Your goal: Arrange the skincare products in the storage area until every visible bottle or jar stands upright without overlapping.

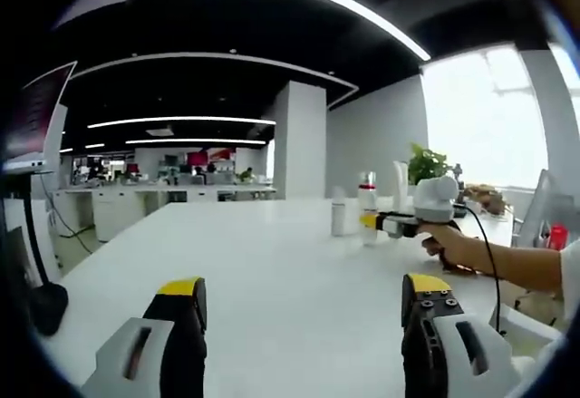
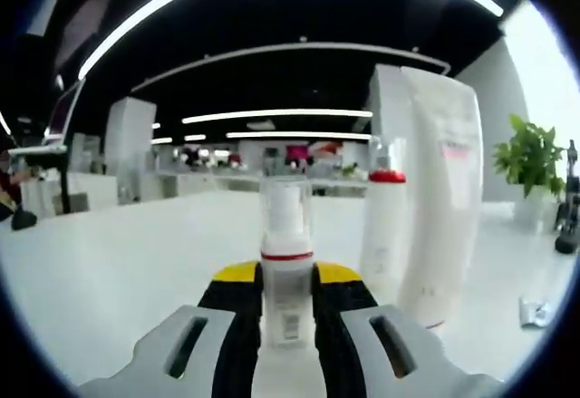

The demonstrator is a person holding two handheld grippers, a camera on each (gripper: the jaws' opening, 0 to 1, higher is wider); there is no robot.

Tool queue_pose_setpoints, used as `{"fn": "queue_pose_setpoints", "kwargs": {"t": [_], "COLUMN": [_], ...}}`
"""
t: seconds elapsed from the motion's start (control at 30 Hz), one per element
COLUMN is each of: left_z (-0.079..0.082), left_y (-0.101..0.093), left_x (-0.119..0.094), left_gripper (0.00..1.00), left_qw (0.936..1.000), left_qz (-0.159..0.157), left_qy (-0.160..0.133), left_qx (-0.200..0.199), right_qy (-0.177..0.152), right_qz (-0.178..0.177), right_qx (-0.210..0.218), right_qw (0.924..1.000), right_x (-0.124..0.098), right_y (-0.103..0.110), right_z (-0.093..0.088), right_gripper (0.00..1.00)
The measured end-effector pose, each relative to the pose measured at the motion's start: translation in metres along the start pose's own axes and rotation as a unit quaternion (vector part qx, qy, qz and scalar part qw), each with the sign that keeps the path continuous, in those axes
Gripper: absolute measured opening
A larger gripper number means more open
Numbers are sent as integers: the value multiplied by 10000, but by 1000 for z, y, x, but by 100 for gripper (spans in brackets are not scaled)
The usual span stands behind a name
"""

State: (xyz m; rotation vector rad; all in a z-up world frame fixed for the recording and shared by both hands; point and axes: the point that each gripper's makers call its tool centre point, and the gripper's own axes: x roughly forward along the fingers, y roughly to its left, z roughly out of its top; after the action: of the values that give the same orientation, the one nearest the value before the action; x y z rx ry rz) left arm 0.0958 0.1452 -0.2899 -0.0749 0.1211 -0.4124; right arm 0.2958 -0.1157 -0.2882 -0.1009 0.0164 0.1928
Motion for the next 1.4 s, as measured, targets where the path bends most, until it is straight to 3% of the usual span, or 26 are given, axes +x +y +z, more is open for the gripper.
{"fn": "queue_pose_setpoints", "kwargs": {"t": [0.17, 0.27, 0.37, 0.5, 0.63, 1.03, 1.4], "left_z": [-4, -7, -8, -9, -10, -14, -17], "left_y": [-2, -5, -7, -6, -3, 3, -2], "left_x": [1, 2, 2, 2, 0, -4, -2], "left_gripper": [91, 91, 91, 91, 91, 90, 89], "left_qw": [10000, 9999, 9999, 9999, 9998, 9996, 9993], "left_qz": [-35, -67, -104, -95, -76, 44, -11], "left_qy": [46, 93, 110, 120, 153, 223, 252], "left_qx": [15, 33, 52, 54, 87, 172, 272], "right_qy": [7, 238, 358, 441, 548, 589, 546], "right_qz": [20, 55, 155, 234, 384, 607, 423], "right_qx": [-6, 109, 206, 117, 334, 365, 484], "right_qw": [10000, 9996, 9990, 9987, 9972, 9957, 9964], "right_x": [-1, -2, -3, -3, -8, -14, -16], "right_y": [1, 0, 4, 9, 16, 20, 11], "right_z": [-1, -8, -13, -15, -18, -16, -13], "right_gripper": [19, 20, 34, 35, 44, 43, 30]}}
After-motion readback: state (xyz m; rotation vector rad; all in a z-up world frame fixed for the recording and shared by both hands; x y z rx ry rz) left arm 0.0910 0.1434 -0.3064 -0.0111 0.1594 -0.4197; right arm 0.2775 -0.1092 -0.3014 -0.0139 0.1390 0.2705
